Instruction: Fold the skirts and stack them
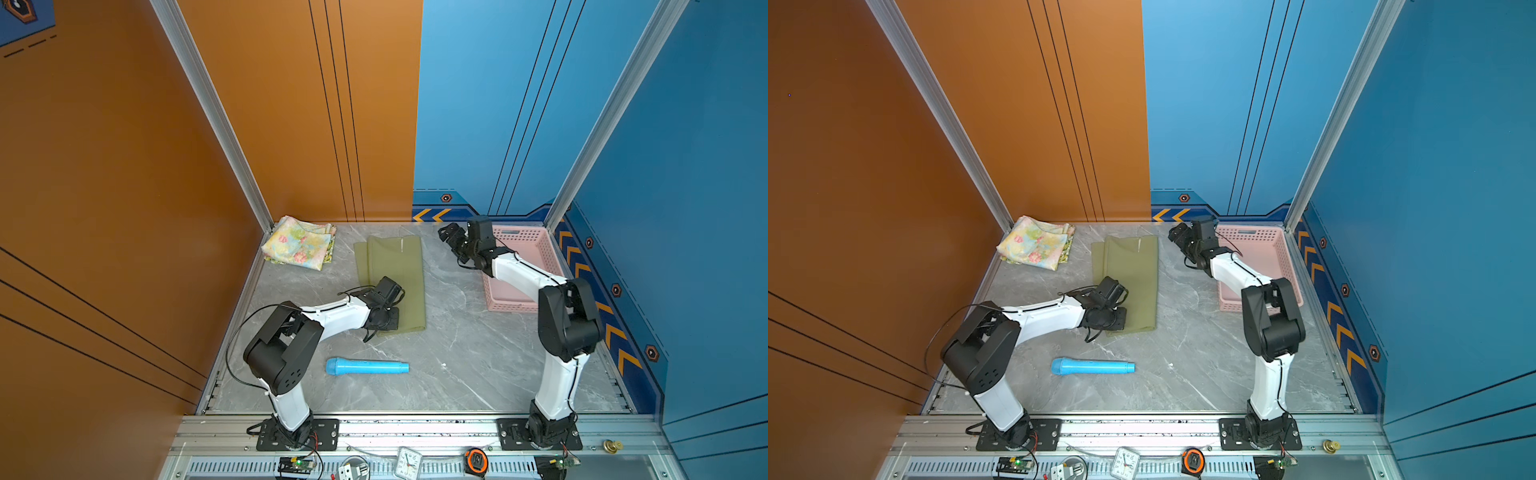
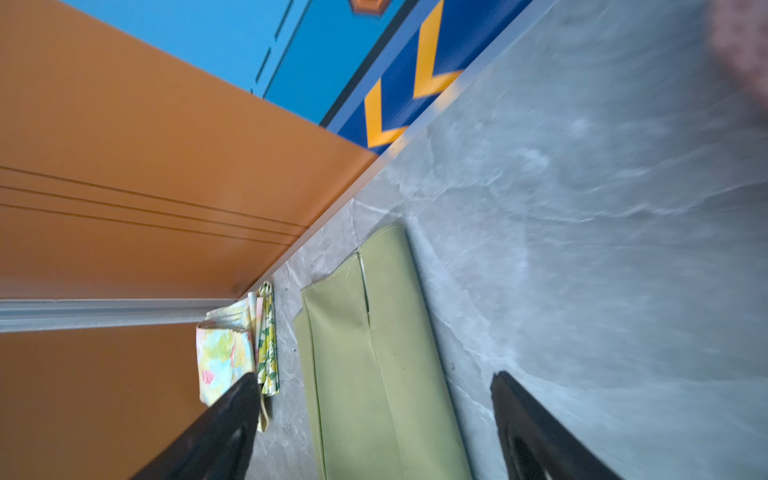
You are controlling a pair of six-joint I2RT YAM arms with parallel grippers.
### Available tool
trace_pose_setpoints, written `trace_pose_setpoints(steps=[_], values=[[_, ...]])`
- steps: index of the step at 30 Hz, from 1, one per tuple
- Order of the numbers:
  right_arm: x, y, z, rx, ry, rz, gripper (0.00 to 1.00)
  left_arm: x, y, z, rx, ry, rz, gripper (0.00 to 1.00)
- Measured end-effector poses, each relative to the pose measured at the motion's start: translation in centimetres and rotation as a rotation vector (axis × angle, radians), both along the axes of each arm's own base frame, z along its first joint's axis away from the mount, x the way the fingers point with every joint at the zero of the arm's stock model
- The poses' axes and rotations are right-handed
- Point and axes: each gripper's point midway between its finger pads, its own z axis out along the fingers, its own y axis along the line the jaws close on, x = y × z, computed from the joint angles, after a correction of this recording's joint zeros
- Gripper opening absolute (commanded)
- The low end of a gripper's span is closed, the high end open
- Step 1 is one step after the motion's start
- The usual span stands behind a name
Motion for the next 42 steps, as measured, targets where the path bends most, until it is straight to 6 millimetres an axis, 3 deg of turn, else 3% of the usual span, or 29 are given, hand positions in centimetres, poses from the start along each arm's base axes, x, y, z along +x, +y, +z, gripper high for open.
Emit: trace_pose_setpoints(steps=[1,4,8,11,13,17,20,22,26,29,32,36,39,42], values=[[-0.8,-1.2,1.3,-0.019,-0.018,-0.019,0.90,0.1,-1.3,0.1,-0.006,0.000,-0.029,0.07],[-3.4,-4.7,5.4,-0.075,-0.079,-0.076,0.99,0.0,-5.2,0.4,-0.035,-0.004,-0.128,0.45],[-6.2,-8.8,9.3,-0.159,-0.143,-0.147,1.00,-0.9,-7.7,1.3,-0.077,0.011,-0.219,0.72],[-7.6,-9.7,10.5,-0.208,-0.159,-0.154,1.00,-0.8,-7.2,2.3,-0.096,0.017,-0.226,0.88],[-8.2,-9.6,10.1,-0.233,-0.147,-0.140,1.00,0.0,-6.0,4.1,-0.117,-0.008,-0.205,0.99],[-9.2,-8.9,7.7,-0.286,-0.082,-0.103,1.00,2.9,-1.7,9.9,-0.191,-0.114,-0.102,0.98],[-10.2,-7.5,6.2,-0.323,-0.042,-0.058,1.00,5.3,3.2,14.4,-0.224,-0.221,0.005,0.98],[-10.9,-5.8,5.5,-0.340,-0.029,-0.019,1.00,6.2,6.0,15.6,-0.220,-0.246,0.071,0.98],[-12.6,-1.5,3.7,-0.371,0.003,0.079,0.99,7.5,11.4,15.4,-0.180,-0.212,0.206,0.98],[-13.6,1.8,1.2,-0.397,0.051,0.156,0.96,8.3,14.3,14.8,-0.155,-0.171,0.279,0.98],[-14.5,4.7,-2.9,-0.432,0.139,0.236,0.94,9.2,15.7,14.3,-0.148,-0.147,0.312,0.99],[-15.8,7.0,-7.9,-0.494,0.262,0.323,0.91,9.5,16.3,12.8,-0.147,-0.098,0.322,0.99],[-15.4,9.6,-9.4,-0.539,0.293,0.396,0.84,9.4,16.1,11.6,-0.153,-0.058,0.315,1.00],[-13.0,13.4,-9.2,-0.555,0.256,0.468,0.76,9.2,15.7,11.2,-0.170,-0.039,0.306,1.00]])
